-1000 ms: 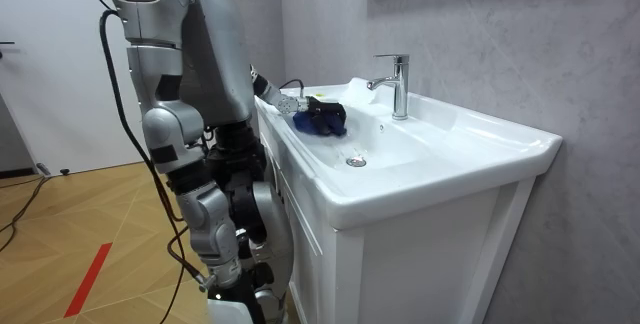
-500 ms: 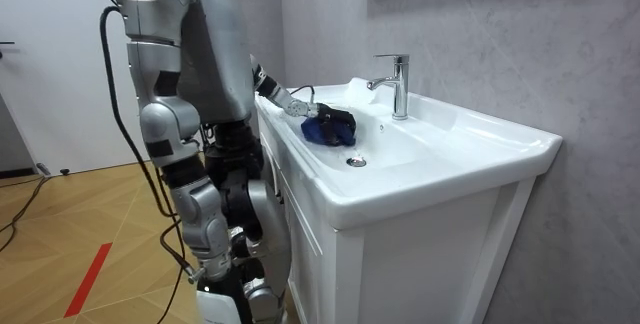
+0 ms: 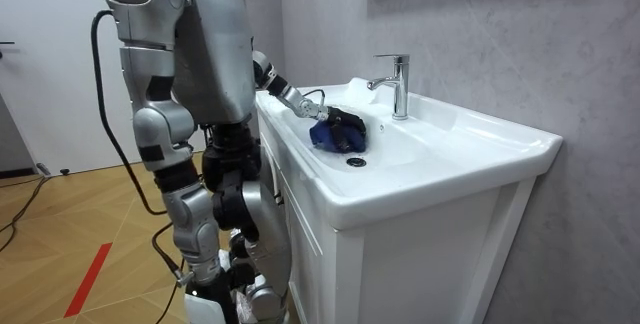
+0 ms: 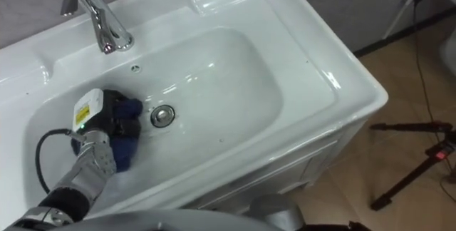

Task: Wipe basin

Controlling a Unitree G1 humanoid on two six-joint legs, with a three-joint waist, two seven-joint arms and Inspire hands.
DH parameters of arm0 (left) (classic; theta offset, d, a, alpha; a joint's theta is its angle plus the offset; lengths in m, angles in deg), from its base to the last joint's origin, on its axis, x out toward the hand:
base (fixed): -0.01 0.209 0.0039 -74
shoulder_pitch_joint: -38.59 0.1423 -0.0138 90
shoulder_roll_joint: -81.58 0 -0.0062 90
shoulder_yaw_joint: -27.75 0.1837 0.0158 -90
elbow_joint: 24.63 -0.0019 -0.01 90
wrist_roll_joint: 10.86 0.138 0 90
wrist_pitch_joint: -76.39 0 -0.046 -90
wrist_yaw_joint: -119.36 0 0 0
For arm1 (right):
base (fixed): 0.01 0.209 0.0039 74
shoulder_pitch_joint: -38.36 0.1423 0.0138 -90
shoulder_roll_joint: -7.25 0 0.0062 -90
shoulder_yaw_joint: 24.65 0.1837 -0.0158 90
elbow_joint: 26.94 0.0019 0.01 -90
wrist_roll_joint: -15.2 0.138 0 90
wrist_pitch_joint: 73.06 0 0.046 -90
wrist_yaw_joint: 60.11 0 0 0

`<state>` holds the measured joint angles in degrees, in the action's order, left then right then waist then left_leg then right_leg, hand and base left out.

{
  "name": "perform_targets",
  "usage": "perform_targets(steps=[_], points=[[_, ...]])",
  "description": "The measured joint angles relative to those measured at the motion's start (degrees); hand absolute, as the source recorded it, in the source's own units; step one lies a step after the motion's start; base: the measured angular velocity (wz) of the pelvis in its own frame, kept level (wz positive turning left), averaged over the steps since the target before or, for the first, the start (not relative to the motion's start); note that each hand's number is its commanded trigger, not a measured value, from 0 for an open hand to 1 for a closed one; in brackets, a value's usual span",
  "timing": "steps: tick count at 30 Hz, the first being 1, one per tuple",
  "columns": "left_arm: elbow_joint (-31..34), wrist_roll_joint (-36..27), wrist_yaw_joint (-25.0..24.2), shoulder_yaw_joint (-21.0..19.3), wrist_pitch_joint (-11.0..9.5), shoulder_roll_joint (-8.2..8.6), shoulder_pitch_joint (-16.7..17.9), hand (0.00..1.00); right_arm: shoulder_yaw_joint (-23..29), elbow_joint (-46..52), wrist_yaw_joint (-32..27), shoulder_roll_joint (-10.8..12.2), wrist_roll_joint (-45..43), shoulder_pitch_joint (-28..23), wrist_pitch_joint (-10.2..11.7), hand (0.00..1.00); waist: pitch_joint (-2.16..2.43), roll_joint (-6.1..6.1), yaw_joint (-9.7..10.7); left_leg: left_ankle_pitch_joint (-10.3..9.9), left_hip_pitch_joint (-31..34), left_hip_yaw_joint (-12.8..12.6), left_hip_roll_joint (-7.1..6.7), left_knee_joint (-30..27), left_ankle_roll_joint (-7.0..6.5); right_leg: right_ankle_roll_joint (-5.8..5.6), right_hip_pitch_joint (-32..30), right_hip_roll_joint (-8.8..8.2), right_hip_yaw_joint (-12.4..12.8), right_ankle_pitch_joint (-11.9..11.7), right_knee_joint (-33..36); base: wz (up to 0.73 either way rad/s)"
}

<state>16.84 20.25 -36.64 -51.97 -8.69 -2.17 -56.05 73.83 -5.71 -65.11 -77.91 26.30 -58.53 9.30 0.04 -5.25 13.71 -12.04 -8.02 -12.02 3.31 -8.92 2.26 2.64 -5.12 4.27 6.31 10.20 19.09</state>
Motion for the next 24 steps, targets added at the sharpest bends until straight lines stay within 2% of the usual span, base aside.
perform_targets(steps=[4, 8, 11, 12, 14, 17, 20, 22, 24], points=[[-0.80, -3.29, -1.42, -0.59, -0.22, 0.30, -1.42, 1.00, -0.84, -0.03, -0.17, 0.43, -0.16, 0.09, -0.16, 0.00, 0.11, 0.98, 0.09, -0.01, 0.57, -0.44, -0.15, -0.83, -0.03, -0.03, -0.06, -0.33, 0.09, 0.01, -0.17, 0.00], [-1.71, -12.32, -3.09, -0.52, -0.96, 0.56, -3.34, 1.00, -3.00, 0.02, -0.20, 0.76, 0.01, 0.01, -1.88, 0.00, 0.05, 2.43, 0.06, 0.06, 0.56, -0.79, -0.29, -0.77, -0.33, -0.27, -0.01, -0.45, 0.23, -0.45, -0.48, -0.01], [-2.59, -18.23, -5.37, -0.48, -1.82, 1.19, -4.69, 1.00, -4.23, 0.18, -0.29, 0.80, 0.69, 0.12, -2.33, 0.00, 0.00, 2.63, 0.14, -0.02, 0.63, -0.98, -0.35, -0.71, -0.74, -0.46, 0.03, -0.52, 0.31, -0.82, -0.82, 0.00], [-3.33, -20.93, -6.95, 0.37, -2.56, 2.28, -5.84, 1.00, -4.44, 0.56, -0.30, 0.97, 1.36, 0.18, -2.31, 0.00, -0.01, 2.61, 0.32, -0.06, 1.13, -0.92, -0.40, -0.28, -1.02, -0.76, -0.04, -0.42, -0.07, -1.32, -1.41, 0.08], [-3.39, -22.24, -7.90, 3.68, -2.57, 2.79, -7.07, 1.00, -4.82, 1.16, -0.31, 1.02, 2.16, 0.34, -2.32, 0.00, -0.01, 2.59, 0.36, -0.16, 1.57, -0.89, -0.56, -0.20, -1.26, -1.24, -0.41, -0.52, -0.16, -1.76, -1.55, 0.03], [-3.29, -27.05, -10.71, 7.96, -2.53, 3.40, -8.88, 1.00, -5.27, 3.21, -0.62, 1.30, 2.97, 0.44, -2.29, 0.00, 0.00, 2.57, 1.13, -0.18, 1.95, -1.05, -0.72, 0.07, -1.37, -1.10, -0.50, -0.62, -0.07, -2.22, -1.91, -0.01], [-2.91, -34.42, -12.37, 9.16, -2.50, 4.10, -10.36, 1.00, -6.65, 5.47, -1.30, 1.34, 6.25, 0.17, -2.34, 0.00, 0.04, 2.48, 1.66, -0.01, 2.46, -0.61, -0.70, 0.25, -1.66, -0.95, -0.04, -0.75, -0.40, -3.16, -3.77, 0.07], [-2.54, -36.94, -12.78, 11.50, -2.18, 4.12, -11.39, 1.00, -7.45, 6.66, -1.39, 1.33, 6.83, 0.24, -2.36, 0.00, 0.09, 2.39, 1.78, -0.13, 2.49, -0.38, -0.76, 0.25, -1.87, -1.15, 0.13, -0.92, -0.81, -3.41, -4.76, 0.10], [-0.89, -39.82, -13.44, 14.82, -0.62, 3.94, -12.16, 1.00, -8.81, 8.37, -1.30, 1.25, 7.41, 0.53, -2.33, 0.00, 0.16, 2.28, 2.06, -0.17, 2.55, -0.38, -0.98, 0.54, -2.12, -1.44, 0.32, -1.32, -1.46, -3.73, -5.54, 0.08]])
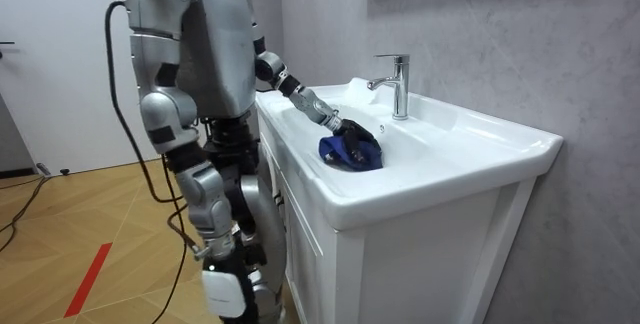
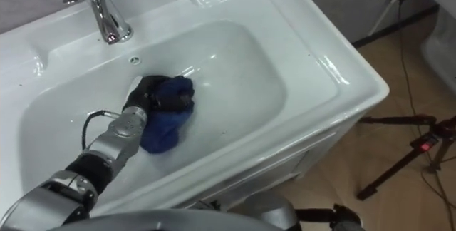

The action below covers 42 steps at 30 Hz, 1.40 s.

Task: Wipe basin

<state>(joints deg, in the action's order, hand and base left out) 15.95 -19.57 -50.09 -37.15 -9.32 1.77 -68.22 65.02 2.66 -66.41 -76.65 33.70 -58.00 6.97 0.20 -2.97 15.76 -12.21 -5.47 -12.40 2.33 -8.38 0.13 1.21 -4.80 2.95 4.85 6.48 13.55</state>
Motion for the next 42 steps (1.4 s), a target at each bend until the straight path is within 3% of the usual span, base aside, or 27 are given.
perform_targets(steps=[5, 10, 13, 15, 18, 20, 21, 30, 37, 40, 42], points=[[3.93, -2.62, -0.14, 3.50, 2.31, -0.06, -0.04, 1.00, -1.93, 0.16, 0.17, 0.09, 3.72, 1.22, 0.10, 0.00, 0.05, -0.11, 0.61, -0.05, 0.47, 0.03, -0.23, 0.03, -0.53, -0.61, 1.68, -1.05, -2.19, -0.28, -2.30, 0.26], [5.60, -3.08, -0.77, 5.76, 3.17, -0.07, -0.49, 1.00, -3.42, -0.23, 0.24, 0.26, 4.92, 2.47, 0.68, 0.00, 0.03, -0.41, 1.51, 0.11, 1.07, -0.02, -0.85, -0.35, -1.13, -1.27, 2.48, -2.16, -3.51, -0.40, -3.69, 0.23], [6.52, -3.10, -1.19, 7.12, 5.28, -0.06, -1.39, 1.00, -3.48, -0.08, 0.19, 0.09, 5.69, 2.39, 1.20, 0.00, -0.18, -0.77, 2.39, 0.09, 0.92, -0.28, -1.33, -0.38, -1.21, -1.93, 2.97, -2.83, -3.48, -0.24, -4.05, 0.06], [9.52, -4.48, -3.09, 8.33, 6.49, 0.11, -1.39, 1.00, -3.48, 0.04, 0.10, 0.00, 5.76, 2.30, 1.14, 0.00, -0.49, -1.17, 2.96, -0.25, 0.97, -0.54, -1.53, -0.23, -2.08, -2.36, 2.65, -2.96, -3.19, -0.11, -3.85, -0.06], [12.92, -4.81, -5.21, 10.91, 6.49, 1.52, -1.79, 1.00, -3.67, 0.05, 0.22, -0.01, 6.20, 2.43, 1.20, 0.00, -0.70, -1.18, 3.64, -0.42, 1.09, -1.24, -1.31, -0.23, -2.36, -2.63, 2.72, -3.05, -2.40, -0.25, -3.83, -0.14], [14.61, -4.79, -7.71, 12.50, 6.38, 4.06, -2.13, 1.00, -3.99, 0.01, 0.49, 0.13, 6.18, 2.68, 1.75, 0.00, -1.30, -0.88, 4.97, -0.44, 0.97, -1.72, -1.36, -0.18, -2.38, -2.70, 2.54, -2.98, -1.65, -0.29, -3.81, -0.15], [15.53, -5.40, -8.92, 12.95, 6.34, 4.89, -2.92, 1.00, -4.03, -0.03, 0.76, 0.14, 6.19, 2.62, 1.85, 0.00, -1.39, -1.13, 5.21, -0.45, 1.08, -1.84, -1.34, -0.15, -2.39, -2.70, 2.37, -2.90, -1.59, -0.29, -3.82, -0.09], [18.00, -7.54, -12.13, 13.36, 6.64, 4.78, -3.81, 1.00, -4.04, -0.18, 0.72, -0.13, 5.70, 2.83, 2.01, 0.00, -1.58, -2.05, 5.68, -0.45, 1.84, -1.90, -1.25, -0.29, -2.36, -2.58, 1.59, -2.69, -2.02, -0.31, -3.84, -0.01], [17.99, -7.41, -12.83, 13.29, 6.83, 4.69, -3.80, 1.00, -4.05, -0.18, 1.74, -0.13, 6.18, 2.65, 2.43, 0.00, -1.55, -1.35, 5.60, -0.44, 1.66, -1.67, -1.26, -0.43, -2.36, -2.58, 1.78, -2.74, -1.96, -0.30, -3.80, 0.00], [17.86, -7.36, -13.41, 13.31, 6.84, 4.34, -3.54, 1.00, -4.04, -0.21, 2.20, 0.06, 6.18, 2.24, 2.50, 0.00, -1.66, -0.14, 5.57, -0.44, 1.10, -1.60, -1.19, -0.38, -2.35, -2.55, 2.31, -2.67, -1.95, -0.29, -3.80, 0.00], [17.87, -6.74, -13.42, 13.32, 6.84, 4.10, -3.24, 1.00, -4.43, -0.24, 2.22, 0.24, 6.17, 2.09, 2.58, 0.00, -1.51, 0.74, 4.63, -0.44, 0.78, -1.65, -1.15, -0.39, -2.35, -2.51, 2.42, -2.63, -1.83, -0.31, -3.68, -0.06]])
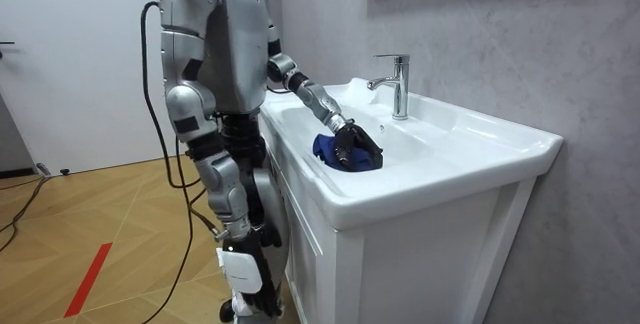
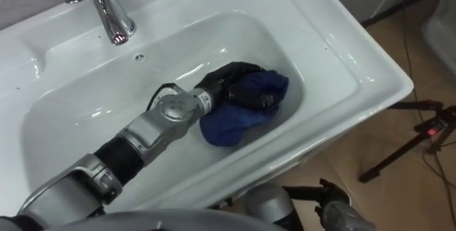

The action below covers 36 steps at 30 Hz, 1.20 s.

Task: Wipe basin

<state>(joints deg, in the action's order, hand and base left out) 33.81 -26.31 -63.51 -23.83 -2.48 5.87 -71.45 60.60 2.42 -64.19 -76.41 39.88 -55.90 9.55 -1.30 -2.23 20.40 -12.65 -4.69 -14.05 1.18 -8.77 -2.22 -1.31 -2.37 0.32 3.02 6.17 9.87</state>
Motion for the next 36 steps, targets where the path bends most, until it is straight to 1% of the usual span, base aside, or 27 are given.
perform_targets(steps=[1, 3, 4, 6, 7, 9, 11, 12, 13, 14, 15, 16, 18, 19, 20, 21, 22, 23, 25, 27, 28, 30, 31, 33, 34, 35, 36], points=[[-0.01, 0.27, 0.00, 0.04, 0.00, 0.00, 0.03, 1.00, -0.39, -0.05, 0.04, 0.00, -0.01, 0.01, 0.00, 0.00, 0.07, 0.12, -0.27, 0.00, -0.08, 0.00, 0.03, 0.00, 0.00, 0.03, 0.02, 0.00, 0.04, -0.02, 0.02, -0.06], [-0.01, 5.82, 0.00, -0.09, -0.02, -0.33, 1.26, 1.00, -0.67, -1.80, 0.69, 0.51, -0.64, 0.56, 0.26, 0.00, 0.24, 1.21, -0.79, 0.00, -0.79, -0.23, 0.12, 0.02, 0.00, 0.06, 0.49, 0.08, 0.01, -0.04, -0.01, 0.00], [-0.03, 8.01, 0.01, -0.21, -0.02, -0.47, 1.66, 1.00, -0.64, -1.91, 0.79, 0.72, -0.78, 0.52, 0.32, 0.00, 0.23, 1.44, -0.93, 0.00, -1.02, -0.25, 0.11, 0.02, 0.00, 0.08, 0.71, 0.12, -0.02, -0.03, -0.04, 0.00], [-0.06, 14.44, 0.12, -1.25, -0.46, -1.63, 3.50, 1.00, -0.20, -1.89, 1.14, 1.06, -0.58, -0.16, 0.37, 0.00, 0.31, 2.10, -2.09, 0.00, -1.44, -0.07, 0.25, 0.05, 0.01, 0.15, 1.48, 0.20, 0.06, -0.07, -0.10, 0.00], [-0.06, 15.86, 0.21, -1.69, -0.61, -1.81, 4.13, 1.00, -0.19, -1.89, 1.13, 1.07, -0.37, -0.31, 0.37, 0.00, 0.34, 2.16, -2.33, 0.00, -1.61, -0.06, 0.25, 0.06, 0.02, 0.15, 1.66, 0.20, 0.04, -0.07, -0.13, 0.00], [-1.36, 19.08, 0.41, -3.04, -1.71, -2.96, 5.30, 1.00, -0.08, -1.95, 1.12, 1.06, -0.07, -0.75, 0.38, 0.00, 0.38, 2.25, -3.39, -0.01, -2.01, -0.04, 0.26, 0.19, 0.03, 0.16, 2.06, 0.19, -0.05, -0.07, -0.21, 0.00], [-4.21, 26.78, 2.27, -8.46, -5.34, -3.51, 8.81, 1.00, 0.98, -1.94, 1.18, 1.08, -0.08, -1.74, 0.39, 0.00, 0.56, 2.37, -5.06, -0.09, -3.13, -0.07, 0.27, 0.87, 0.17, 0.22, 2.99, 0.48, 0.06, -0.02, -0.20, 0.00], [-4.36, 28.23, 3.09, -9.70, -5.88, -3.76, 9.90, 1.00, 1.21, -1.94, 1.12, 1.07, -0.01, -2.06, 0.40, 0.00, 0.73, 2.42, -5.49, -0.08, -3.29, -0.06, 0.35, 1.06, 0.19, 0.24, 3.09, 0.55, 0.08, -0.03, -0.21, 0.00], [-5.56, 30.41, 5.26, -12.17, -7.44, -4.15, 12.17, 1.00, 1.80, -1.94, 0.96, 1.06, 0.00, -2.83, 0.42, 0.00, 0.83, 2.51, -6.74, -0.12, -4.02, -0.03, 0.48, 1.19, 0.29, 0.33, 3.74, 0.67, 0.14, 0.01, -0.19, 0.00], [-7.34, 32.42, 7.40, -16.08, -9.77, -4.21, 13.89, 1.00, 2.45, -1.94, 0.60, 1.12, -0.03, -3.72, 0.51, 0.00, 0.78, 2.82, -7.96, -0.13, -4.65, 0.10, 0.50, 1.37, 0.42, 0.40, 4.54, 0.75, 0.07, 0.05, -0.27, 0.00], [-8.96, 35.12, 9.46, -19.04, -11.50, -4.30, 15.03, 1.00, 3.39, -1.95, 0.25, 1.12, -0.23, -4.47, 0.53, 0.00, 1.03, 2.86, -9.20, -0.16, -5.05, 0.13, 0.36, 1.37, 0.50, 0.47, 4.90, 0.81, 0.07, 0.09, -0.18, 0.00], [-9.19, 36.61, 10.84, -20.23, -12.07, -4.47, 15.61, 1.00, 3.96, -1.95, -0.09, 1.12, -0.27, -4.77, 0.57, 0.00, 1.19, 2.67, -9.77, -0.17, -5.27, 0.15, 0.27, 1.36, 0.53, 0.48, 5.13, 0.83, 0.08, 0.10, -0.14, 0.00], [-11.85, 39.50, 16.20, -25.02, -14.33, -5.84, 17.88, 1.00, 5.88, -2.16, -1.05, 1.08, -0.57, -4.97, 0.81, 0.00, 1.28, 2.08, -10.38, -0.30, -6.69, 0.19, 0.42, 1.50, 0.72, 0.67, 6.10, 0.91, 0.04, 0.29, -0.07, 0.00], [-12.45, 40.22, 17.48, -26.18, -14.81, -6.15, 18.30, 1.00, 6.08, -2.51, -1.15, 1.05, -0.55, -5.09, 1.14, 0.00, 1.30, 1.99, -10.65, -0.34, -7.06, 0.20, 0.39, 1.48, 0.80, 0.70, 6.47, 0.98, 0.06, 0.32, -0.09, -0.04], [-13.20, 41.59, 19.99, -28.09, -15.43, -6.69, 18.87, 1.00, 6.07, -3.33, -1.39, 0.93, -0.58, -5.45, 1.56, 0.00, 1.38, 1.95, -11.52, -0.36, -7.52, 0.21, 0.46, 1.41, 0.94, 0.81, 6.96, 1.13, 0.12, 0.38, -0.06, 0.00], [-13.53, 42.45, 21.33, -28.85, -15.84, -6.98, 19.18, 1.00, 6.11, -3.67, -1.47, 0.88, -0.65, -5.65, 1.55, 0.00, 1.39, 2.00, -11.83, -0.29, -7.75, 0.27, 0.51, 1.46, 1.04, 0.85, 7.26, 1.21, 0.18, 0.40, -0.08, -0.03], [-13.60, 45.09, 23.64, -30.84, -16.87, -7.34, 20.44, 1.00, 6.78, -3.81, -1.39, 0.86, -1.57, -6.36, 1.50, 0.00, 1.53, 1.98, -12.53, -0.25, -8.13, 0.14, 0.68, 1.54, 1.21, 1.04, 7.38, 1.43, 0.31, 0.44, 0.05, -0.08], [-13.09, 48.08, 25.61, -32.89, -17.70, -7.39, 21.78, 1.00, 8.55, -3.87, -1.15, 0.95, -2.82, -7.00, 1.38, 0.00, 1.78, 1.80, -12.95, -0.35, -8.14, -0.16, 0.98, 1.52, 1.51, 1.20, 7.35, 1.79, 0.62, 0.38, -0.12, -0.11], [-13.79, 51.51, 27.34, -34.66, -17.67, -7.73, 22.02, 1.00, 10.79, -4.23, -1.17, 0.88, -4.08, -7.31, 1.17, 0.00, 2.11, 1.82, -12.79, -0.20, -8.15, -0.23, 1.34, 1.59, 1.91, 1.74, 7.51, 2.17, 0.64, 0.26, -0.10, -0.13], [-14.94, 54.57, 29.70, -36.18, -17.67, -7.84, 22.12, 1.00, 12.87, -5.21, -1.61, 0.80, -4.99, -7.56, 0.96, 0.00, 2.19, 1.58, -12.79, 0.14, -8.50, -0.18, 1.82, 2.13, 2.48, 2.49, 7.50, 2.82, 0.83, -0.06, -0.09, -0.13], [-15.02, 55.07, 30.02, -36.54, -17.67, -7.91, 22.13, 1.00, 12.95, -5.33, -1.73, 0.77, -5.11, -7.73, 0.91, 0.00, 2.12, 1.40, -12.84, 0.22, -8.49, -0.20, 1.98, 2.17, 2.63, 2.65, 7.49, 2.97, 0.81, -0.16, -0.04, -0.06], [-15.97, 56.82, 32.29, -38.33, -17.67, -8.17, 22.28, 1.00, 14.41, -5.62, -2.04, 0.75, -8.91, -7.58, 0.23, 0.00, 2.19, 0.98, -12.94, 0.42, -8.49, -0.19, 2.48, 2.36, 3.18, 3.31, 7.22, 3.56, 0.81, -0.21, -0.08, -0.08], [-16.46, 56.93, 32.92, -38.43, -17.67, -8.35, 22.28, 1.00, 15.07, -5.67, -2.07, 0.73, -10.17, -7.51, 0.23, 0.00, 2.16, 0.56, -12.95, 0.44, -8.48, -0.10, 2.59, 2.37, 3.33, 3.46, 7.16, 3.70, 0.81, -0.18, -0.09, -0.09], [-17.66, 57.78, 34.40, -38.79, -17.67, -8.75, 22.30, 1.00, 16.38, -5.70, -2.08, 0.24, -13.07, -7.39, 0.16, 0.00, 2.42, -0.05, -12.96, 0.45, -8.48, 0.20, 2.92, 2.31, 3.68, 3.90, 7.11, 4.01, 0.65, -0.03, 0.01, -0.06], [-18.30, 58.19, 35.09, -39.04, -17.62, -8.86, 22.39, 1.00, 17.37, -5.66, -2.13, -0.20, -14.73, -7.16, -0.30, 0.00, 2.53, -0.72, -13.08, 0.49, -8.49, 0.36, 3.15, 2.28, 3.90, 4.15, 7.11, 4.23, 0.68, -0.01, 0.01, -0.04], [-18.85, 58.99, 35.62, -39.43, -17.56, -8.94, 22.55, 1.00, 17.89, -5.64, -2.26, -0.62, -16.10, -6.84, -0.37, 0.00, 2.53, -1.37, -13.20, 0.54, -8.56, 0.83, 3.30, 2.25, 4.06, 4.43, 7.11, 4.45, 0.70, 0.04, 0.12, -0.04], [-18.97, 58.99, 36.05, -39.65, -17.44, -9.23, 22.96, 1.00, 18.55, -5.70, -2.26, -0.78, -16.71, -6.28, -0.46, 0.00, 2.49, -1.82, -13.22, 0.60, -8.62, 1.93, 3.32, 2.19, 4.19, 4.76, 7.05, 4.66, 0.73, 0.23, 0.51, -0.04]])
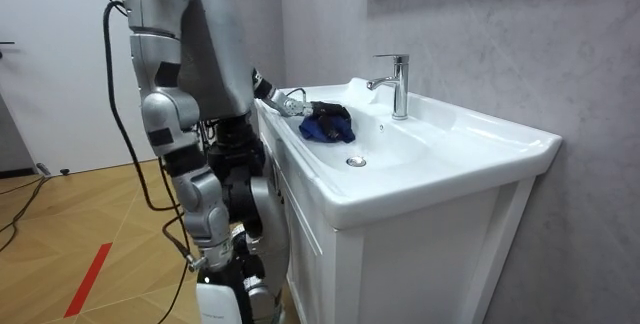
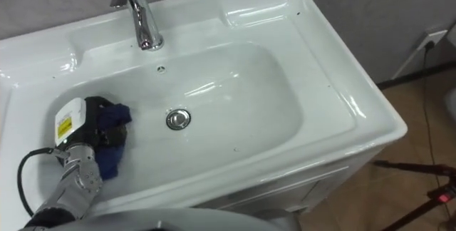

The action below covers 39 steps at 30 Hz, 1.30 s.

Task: Wipe basin

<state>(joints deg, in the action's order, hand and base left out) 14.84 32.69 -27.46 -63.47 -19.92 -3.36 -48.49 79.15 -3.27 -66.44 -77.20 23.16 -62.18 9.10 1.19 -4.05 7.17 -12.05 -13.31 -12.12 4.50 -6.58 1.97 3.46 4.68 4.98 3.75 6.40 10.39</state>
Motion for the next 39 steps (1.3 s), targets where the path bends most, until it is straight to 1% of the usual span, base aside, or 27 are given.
perform_targets(steps=[1, 3, 5, 6, 8, 10, 14, 15, 16, 17, 19, 21, 22, 23, 24, 25, 26, 27, 28, 31, 32, 33, 34, 35, 36, 37, 39], points=[[-0.01, 0.01, 0.09, -0.24, 0.00, -0.19, 0.22, 1.00, 0.20, -0.04, 0.01, 0.00, -0.24, 0.39, -0.12, 0.00, -0.02, -0.11, -0.01, 0.01, -0.05, 0.32, 0.06, -0.08, 0.08, 0.23, -0.12, -0.03, 0.05, 0.21, 0.45, 0.00], [-0.29, 0.23, 0.11, -0.77, 0.02, -0.81, 0.69, 1.00, 0.88, -0.45, 0.26, -0.01, -0.27, 1.40, -0.33, 0.00, 0.08, -0.35, -0.11, 0.06, -0.32, 1.56, 0.50, -0.24, 0.60, 0.76, 0.17, 0.31, -0.04, 0.47, 0.59, 0.00], [-0.60, 1.09, 0.11, -0.84, 0.08, -1.13, 0.79, 1.00, 0.90, -0.45, 0.28, -0.21, 0.39, 1.52, -0.25, 0.00, 0.25, -0.62, -0.61, 0.01, -0.30, 1.90, 0.85, -0.35, 0.90, 1.13, 0.03, 0.71, -0.14, 0.61, 0.61, 0.03], [-0.54, 1.11, 0.12, -0.83, 0.10, -1.13, 0.80, 1.00, 0.90, -0.48, 0.28, -0.32, 0.80, 1.35, -0.27, 0.00, 0.25, -0.71, -0.75, 0.03, -0.17, 2.97, 0.89, -0.64, 0.92, 1.40, -0.01, 0.74, -0.66, 0.80, 0.69, 0.10], [-0.46, 1.03, 0.11, -0.81, 0.15, -1.09, 0.86, 1.00, 0.84, -0.54, 0.20, -0.34, 1.20, 1.28, -0.22, 0.00, 0.26, -0.73, -0.82, 0.05, -0.20, 4.24, 0.86, -1.18, 0.94, 1.82, 0.02, 0.77, -0.69, 1.28, 1.40, 0.17], [-0.33, 1.04, 0.11, -0.81, 0.22, -0.99, 0.88, 1.00, 0.67, -0.59, 0.23, -0.30, 2.31, 1.40, 0.25, 0.00, 0.24, -0.69, -0.90, 0.37, -0.25, 4.74, 0.86, -1.18, 1.45, 1.95, 0.21, 0.83, -0.70, 1.43, 1.39, 0.13], [-0.07, 1.05, 0.06, -0.81, 0.19, -0.98, 0.91, 1.00, -0.26, -0.57, 1.27, -0.30, 3.26, 1.57, 2.72, 0.00, 0.21, -0.64, -1.19, 0.44, -0.26, 4.74, 0.90, -1.19, 1.51, 2.02, 0.30, 0.75, -1.16, 1.66, 1.40, 0.01], [0.26, 1.04, 0.04, -0.81, 0.18, -0.96, 0.90, 1.00, -0.36, -0.54, 1.54, -0.25, 3.24, 1.57, 2.99, 0.00, 0.20, -0.63, -1.19, 0.44, -0.23, 4.79, 0.90, -1.20, 1.51, 1.98, 0.28, 0.74, -1.18, 1.70, 1.40, 0.00], [0.63, 1.00, -0.08, -0.82, 0.18, -0.91, 0.94, 1.00, -0.74, -0.52, 1.99, -0.23, 3.24, 1.59, 3.25, 0.00, 0.16, -0.54, -1.23, 0.43, -0.18, 4.86, 0.87, -1.21, 1.51, 1.66, 0.26, 0.70, -1.21, 1.91, 1.41, 0.00], [2.10, 0.72, -0.34, -0.91, 0.32, -0.82, 1.01, 1.00, -1.40, -0.55, 2.30, -0.22, 3.41, 1.61, 3.61, 0.00, 0.12, -0.32, -1.24, 0.43, -0.16, 4.76, 0.84, -1.21, 1.51, 1.36, 0.19, 0.67, -1.22, 2.11, 1.46, 0.00], [5.16, -0.58, -0.87, -0.93, 0.56, -0.84, 2.07, 1.00, -1.69, -0.71, 2.39, 0.07, 4.32, 1.60, 4.38, 0.00, -0.06, 0.26, -1.31, 0.43, -0.04, 4.75, 0.81, -1.20, 1.51, 1.35, 0.19, 0.64, -1.23, 2.13, 1.40, 0.09], [7.93, -1.49, -1.19, -0.92, 0.82, -0.74, 2.58, 1.00, -1.86, -1.15, 2.39, 0.38, 4.50, 1.60, 5.53, 0.00, -0.07, 0.92, -1.27, 0.42, 0.65, 4.88, 0.71, -1.30, 1.51, 1.34, -0.15, 0.51, -1.52, 2.13, 1.31, 0.16], [10.05, -2.18, -1.24, -0.92, 1.09, -0.68, 2.89, 1.00, -1.90, -1.31, 2.39, 0.68, 4.63, 1.57, 6.00, 0.00, -0.08, 1.40, -1.28, 0.42, 1.22, 5.15, 0.66, -1.30, 1.51, 1.47, -0.71, 0.43, -1.75, 1.97, 1.29, 0.21], [12.60, -2.44, -1.27, -0.97, 1.51, -0.69, 3.04, 1.00, -2.50, -1.68, 2.37, 0.93, 5.27, 1.57, 6.58, 0.00, -0.18, 1.47, -1.50, 0.42, 1.80, 6.03, 0.58, -1.52, 1.50, 1.69, -0.67, 0.14, -2.74, 1.75, 1.09, 0.27], [15.83, -2.44, -1.26, -0.99, 1.87, -0.60, 3.15, 1.00, -3.18, -2.41, 2.37, 1.12, 5.61, 1.52, 6.93, 0.00, -0.82, 2.14, -1.51, 0.40, 1.91, 6.38, 0.53, -1.81, 1.48, 1.65, -0.60, 0.10, -2.88, 1.72, 0.80, 0.23], [17.55, -2.45, -1.22, -1.03, 1.90, -0.48, 3.23, 1.00, -3.48, -2.86, 2.34, 1.17, 5.63, 1.49, 7.07, 0.00, -0.97, 2.17, -1.92, 0.40, 2.04, 6.44, 0.57, -1.80, 1.47, 1.67, -0.55, 0.13, -2.92, 1.52, 0.37, 0.12], [20.63, -2.51, -1.14, -1.10, 1.90, -0.37, 3.27, 1.00, -3.76, -3.29, 2.24, 1.27, 5.61, 1.48, 7.14, 0.00, -0.98, 2.36, -2.66, 0.38, 2.65, 6.90, 0.61, -1.97, 1.45, 1.71, -0.70, 0.06, -3.35, 1.14, -0.03, 0.13], [23.65, -2.63, -1.01, -1.22, 1.90, -0.37, 3.27, 1.00, -3.88, -3.56, 2.15, 1.36, 5.61, 1.49, 7.54, 0.00, -1.00, 2.47, -2.66, 0.36, 3.09, 7.70, 0.54, -2.07, 1.43, 1.69, -0.65, -0.10, -4.10, 1.03, -0.57, 0.18], [24.97, -2.79, -0.69, -1.25, 1.87, -0.38, 3.27, 1.00, -3.89, -3.74, 2.10, 1.39, 5.61, 1.51, 7.84, 0.00, -1.01, 2.45, -2.66, 0.36, 3.23, 7.78, 0.50, -2.07, 1.43, 1.66, -0.61, -0.11, -4.15, 1.01, -0.76, 0.19], [32.57, -3.76, 0.56, -1.37, 1.87, -0.48, 3.28, 1.00, -4.77, -4.72, 2.07, 1.44, 5.58, 1.84, 8.52, 0.00, -0.99, 2.19, -2.62, 0.36, 3.79, 8.95, 0.34, -2.13, 1.43, 1.67, -0.59, -0.45, -5.45, 1.08, -0.80, 0.16], [36.35, -4.63, 0.99, -1.35, 1.78, -0.53, 3.46, 1.00, -4.96, -4.72, 2.15, 1.46, 5.58, 1.84, 8.68, 0.00, -1.32, 1.88, -2.63, 0.37, 3.84, 9.26, 0.25, -2.05, 1.43, 1.64, -0.57, -0.50, -5.53, 1.22, -0.80, 0.13], [39.41, -4.83, 1.87, -1.37, 1.58, -0.56, 3.55, 1.00, -5.30, -4.73, 2.17, 1.42, 5.57, 1.74, 8.93, 0.00, -1.45, 1.53, -2.62, 0.38, 3.84, 9.39, 0.18, -2.05, 1.43, 1.60, -0.52, -0.60, -5.61, 1.36, -0.81, 0.08], [40.66, -4.78, 2.36, -1.38, 1.47, -0.58, 3.55, 1.00, -5.51, -4.74, 2.19, 1.41, 5.56, 1.67, 9.03, 0.00, -1.45, 1.36, -2.68, 0.38, 3.84, 9.37, 0.15, -2.05, 1.43, 1.59, -0.48, -0.64, -5.60, 1.43, -0.84, 0.06], [42.90, -4.72, 2.97, -1.41, 1.23, -0.65, 3.55, 1.00, -6.04, -4.74, 2.33, 1.38, 5.60, 1.59, 9.08, 0.00, -1.60, 1.52, -2.69, 0.38, 3.85, 9.39, 0.08, -2.03, 1.43, 1.54, -0.39, -0.71, -5.68, 1.56, -0.86, 0.08], [43.87, -4.72, 3.20, -1.39, 1.03, -0.76, 3.55, 1.00, -6.31, -4.73, 2.40, 1.39, 5.66, 1.60, 9.09, 0.00, -1.55, 1.28, -2.67, 0.38, 3.84, 9.41, 0.06, -1.99, 1.43, 1.51, -0.28, -0.74, -5.81, 1.62, -0.88, 0.13], [45.34, -4.75, 3.55, -1.27, 0.64, -0.98, 3.55, 1.00, -6.62, -4.72, 2.43, 1.39, 5.75, 1.60, 9.17, 0.00, -1.66, 1.29, -2.57, 0.38, 3.79, 9.39, 0.02, -1.96, 1.43, 1.50, 0.15, -0.84, -6.16, 1.69, -0.93, 0.14], [46.66, -4.77, 3.55, -1.23, 0.06, -0.98, 3.55, 1.00, -6.96, -4.73, 2.44, 1.39, 5.71, 1.52, 9.47, 0.00, -1.64, 1.34, -2.37, 0.38, 3.62, 9.37, -0.02, -2.07, 1.43, 1.48, 0.25, -0.92, -6.35, 1.72, -1.07, 0.08]])
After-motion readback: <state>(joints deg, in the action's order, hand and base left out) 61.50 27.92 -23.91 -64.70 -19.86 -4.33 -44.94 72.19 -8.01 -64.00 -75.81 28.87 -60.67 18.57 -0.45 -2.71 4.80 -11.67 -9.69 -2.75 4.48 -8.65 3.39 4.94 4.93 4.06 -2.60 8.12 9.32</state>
